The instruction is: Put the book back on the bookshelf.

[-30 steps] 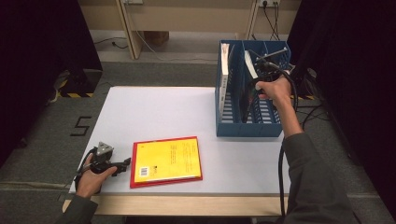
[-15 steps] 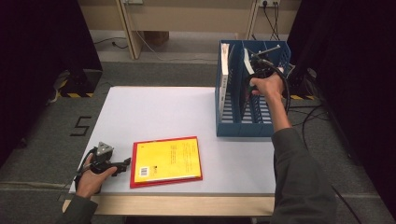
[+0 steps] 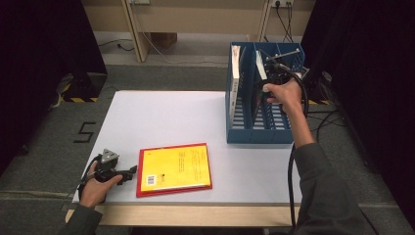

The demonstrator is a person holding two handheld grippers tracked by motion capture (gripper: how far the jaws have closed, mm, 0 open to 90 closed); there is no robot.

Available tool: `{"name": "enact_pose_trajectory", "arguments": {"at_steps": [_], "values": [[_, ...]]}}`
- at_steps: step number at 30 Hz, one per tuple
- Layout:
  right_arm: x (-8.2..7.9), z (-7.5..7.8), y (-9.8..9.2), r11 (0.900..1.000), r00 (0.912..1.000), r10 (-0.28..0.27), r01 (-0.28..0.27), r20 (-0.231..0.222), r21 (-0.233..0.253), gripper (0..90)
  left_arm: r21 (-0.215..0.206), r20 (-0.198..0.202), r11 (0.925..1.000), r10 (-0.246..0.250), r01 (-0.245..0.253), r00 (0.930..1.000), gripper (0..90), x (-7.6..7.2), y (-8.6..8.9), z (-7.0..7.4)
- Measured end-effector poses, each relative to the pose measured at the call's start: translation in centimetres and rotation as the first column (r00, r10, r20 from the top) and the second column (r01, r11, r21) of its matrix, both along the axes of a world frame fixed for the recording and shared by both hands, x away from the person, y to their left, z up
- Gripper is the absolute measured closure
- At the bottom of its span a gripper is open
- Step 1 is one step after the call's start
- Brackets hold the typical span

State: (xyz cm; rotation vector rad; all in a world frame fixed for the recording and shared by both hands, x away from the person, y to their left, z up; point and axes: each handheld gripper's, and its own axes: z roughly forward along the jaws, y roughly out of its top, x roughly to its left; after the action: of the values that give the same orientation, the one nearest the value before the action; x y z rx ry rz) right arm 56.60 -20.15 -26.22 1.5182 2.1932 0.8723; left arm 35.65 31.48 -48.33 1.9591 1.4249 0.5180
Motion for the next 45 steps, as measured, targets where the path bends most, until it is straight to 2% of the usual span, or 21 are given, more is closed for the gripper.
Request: {"name": "enact_pose_trajectory", "arguments": {"at_steps": [2, 5, 11, 14, 18, 21, 25, 32, 37, 45], "values": [[-0.6, 0.3, -0.1, 1.000, 0.9999, 0.004, -0.005, 0.012, 0.022, 43.6, 0.000, 0.000, 1.0000, 0.000, 0.000, 1.0000, 13.5, 0.0, 0.0, 0.0], [-1.5, 0.4, -0.2, 1.000, 0.9994, 0.017, -0.017, 0.030, 0.019, 43.0, 0.001, -0.001, 1.0000, -0.001, 0.001, 1.0000, 13.5, 0.0, 0.0, 0.0], [-3.3, 0.2, -1.1, 0.998, 0.9987, 0.030, -0.032, 0.042, 0.045, 41.1, 0.002, -0.001, 1.0000, -0.002, 0.002, 1.0000, 13.5, 0.0, 0.0, 0.0], [-4.0, 0.1, -1.4, 0.998, 0.9972, 0.038, -0.042, 0.065, 0.050, 40.7, 0.002, -0.001, 1.0000, -0.001, 0.001, 1.0000, 13.5, 0.0, 0.0, 0.0], [-5.2, -0.1, -1.5, 0.995, 0.9953, 0.056, -0.063, 0.079, 0.083, 38.7, 0.001, -0.001, 1.0000, -0.001, 0.001, 1.0000, 13.5, 0.0, 0.0, 0.0], [-6.2, -0.5, -1.5, 0.993, 0.9924, 0.073, -0.081, 0.099, 0.081, 38.3, 0.001, -0.001, 1.0000, -0.001, 0.001, 1.0000, 13.5, 0.0, 0.0, 0.0], [-7.6, -1.0, -1.2, 0.987, 0.9876, 0.106, -0.118, 0.116, 0.107, 37.0, 0.001, -0.002, 1.0000, -0.001, 0.001, 1.0000, 13.5, 0.0, 0.0, 0.0], [-9.8, -2.8, 0.1, 0.977, 0.9794, 0.166, -0.179, 0.115, 0.115, 35.6, 0.001, -0.001, 1.0000, -0.001, 0.001, 1.0000, 13.5, 0.0, 0.0, 0.0], [-10.7, -4.4, 0.8, 0.969, 0.9767, 0.184, -0.199, 0.110, 0.144, 34.5, 0.000, -0.001, 1.0000, -0.001, 0.001, 1.0000, 13.5, 0.0, 0.0, 0.0], [-11.8, -7.7, 2.8, 0.958, 0.9699, 0.232, -0.241, 0.074, 0.158, 32.0, 0.001, -0.003, 1.0000, -0.001, 0.001, 1.0000, 13.5, 0.0, 0.0, 0.0]]}}
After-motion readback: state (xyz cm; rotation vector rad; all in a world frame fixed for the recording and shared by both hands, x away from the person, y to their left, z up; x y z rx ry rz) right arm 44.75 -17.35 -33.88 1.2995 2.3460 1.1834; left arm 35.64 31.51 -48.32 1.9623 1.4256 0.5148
